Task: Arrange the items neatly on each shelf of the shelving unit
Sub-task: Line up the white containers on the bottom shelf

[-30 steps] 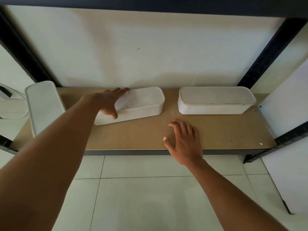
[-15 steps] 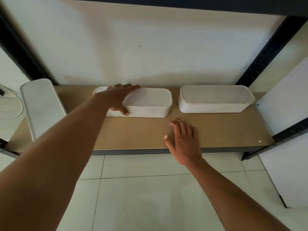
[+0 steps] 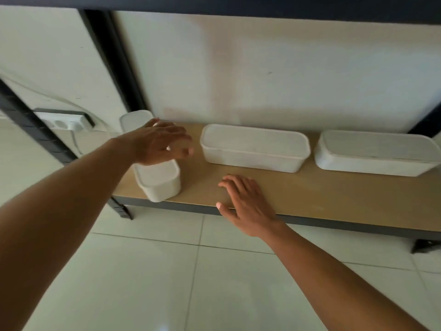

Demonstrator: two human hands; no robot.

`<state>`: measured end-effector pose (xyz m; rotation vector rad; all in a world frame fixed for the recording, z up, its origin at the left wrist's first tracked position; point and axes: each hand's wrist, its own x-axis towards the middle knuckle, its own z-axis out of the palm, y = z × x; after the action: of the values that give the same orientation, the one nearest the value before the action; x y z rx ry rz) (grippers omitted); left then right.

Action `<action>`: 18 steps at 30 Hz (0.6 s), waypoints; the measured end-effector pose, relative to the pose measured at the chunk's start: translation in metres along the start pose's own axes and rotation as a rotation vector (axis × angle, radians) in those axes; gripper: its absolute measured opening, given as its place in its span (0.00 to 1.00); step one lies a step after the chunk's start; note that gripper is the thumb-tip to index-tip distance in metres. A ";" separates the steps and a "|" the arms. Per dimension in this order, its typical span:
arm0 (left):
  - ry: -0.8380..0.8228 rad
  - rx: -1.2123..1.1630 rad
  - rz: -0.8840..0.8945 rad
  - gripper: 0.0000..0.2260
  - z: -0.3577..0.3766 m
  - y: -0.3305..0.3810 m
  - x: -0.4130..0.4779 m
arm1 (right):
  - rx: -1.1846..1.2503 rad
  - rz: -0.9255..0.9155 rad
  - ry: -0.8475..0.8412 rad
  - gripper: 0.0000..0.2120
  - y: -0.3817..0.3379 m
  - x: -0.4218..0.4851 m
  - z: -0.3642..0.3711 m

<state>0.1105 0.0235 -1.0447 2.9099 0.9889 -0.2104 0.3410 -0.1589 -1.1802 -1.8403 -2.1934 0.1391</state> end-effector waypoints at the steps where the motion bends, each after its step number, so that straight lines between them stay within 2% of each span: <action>1: -0.091 0.050 -0.024 0.45 -0.003 -0.010 -0.016 | -0.006 -0.002 -0.011 0.26 -0.005 0.003 0.004; 3: -0.254 0.158 -0.062 0.57 -0.003 -0.027 -0.041 | -0.036 0.021 -0.020 0.27 -0.012 0.006 0.010; 5: -0.314 0.209 -0.069 0.64 0.004 -0.039 -0.056 | -0.072 0.040 -0.012 0.27 -0.013 0.005 0.013; 7: -0.289 0.147 -0.092 0.64 0.017 -0.044 -0.062 | -0.097 0.043 -0.009 0.28 -0.012 0.004 0.013; 12: -0.050 -0.017 -0.145 0.58 0.048 -0.037 -0.053 | -0.117 0.062 -0.003 0.28 -0.012 0.003 0.015; 18: 0.063 -0.062 -0.403 0.56 0.065 -0.019 -0.034 | -0.118 0.076 -0.002 0.27 -0.013 0.003 0.016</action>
<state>0.0656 0.0115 -1.1047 2.6456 1.5555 -0.1034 0.3240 -0.1564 -1.1917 -1.9879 -2.1766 0.0279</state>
